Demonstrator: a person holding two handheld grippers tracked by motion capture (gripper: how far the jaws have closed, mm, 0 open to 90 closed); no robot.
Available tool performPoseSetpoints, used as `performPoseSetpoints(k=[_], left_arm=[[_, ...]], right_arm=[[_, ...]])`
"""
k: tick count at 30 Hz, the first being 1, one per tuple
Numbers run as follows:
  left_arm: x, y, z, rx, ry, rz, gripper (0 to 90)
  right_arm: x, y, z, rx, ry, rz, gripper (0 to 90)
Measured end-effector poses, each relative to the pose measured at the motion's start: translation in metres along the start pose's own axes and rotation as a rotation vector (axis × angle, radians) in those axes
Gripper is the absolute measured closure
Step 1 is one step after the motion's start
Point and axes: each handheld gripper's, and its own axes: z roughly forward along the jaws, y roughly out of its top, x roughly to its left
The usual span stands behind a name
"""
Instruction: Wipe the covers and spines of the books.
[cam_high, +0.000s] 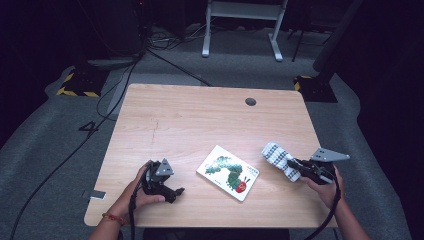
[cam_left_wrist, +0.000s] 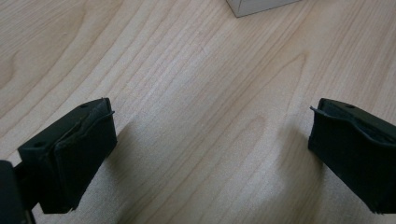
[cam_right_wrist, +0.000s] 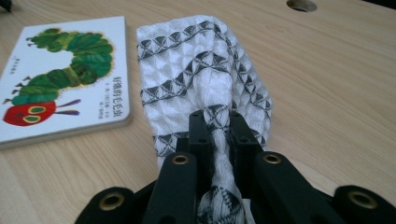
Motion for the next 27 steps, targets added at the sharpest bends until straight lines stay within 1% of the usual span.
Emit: performPoseSetpoints(k=[7,9,11,13,14,18,23,27], left_arm=[[0.000,0.000,0.000,0.002,-0.004,0.002,0.6],[0.001,0.000,0.000,0.003,-0.004,0.002,0.4],[0.001,0.001,0.000,0.002,-0.004,0.002,0.4],[0.001,0.001,0.001,0.002,-0.004,0.003,0.4],[0.001,0.001,0.001,0.002,-0.004,0.002,0.4],[0.000,0.001,0.000,0.004,0.000,-0.002,0.4],[0.000,0.001,0.000,0.004,0.001,-0.002,0.4],[0.000,0.001,0.000,0.003,0.001,-0.003,0.4]], right_arm=[[0.014,0.012,-0.001,-0.030,0.050,-0.028,83.1],[0.019,0.016,0.000,-0.031,0.062,-0.048,83.0],[0.027,0.020,0.003,-0.025,0.080,-0.079,83.0],[0.036,0.023,0.008,-0.015,0.104,-0.106,83.0],[0.042,0.025,0.013,-0.002,0.125,-0.124,83.0],[0.065,0.031,0.031,0.045,0.169,-0.196,83.0],[0.085,0.036,0.050,0.084,0.216,-0.251,82.9],[0.098,0.034,0.066,0.129,0.242,-0.286,82.9]])
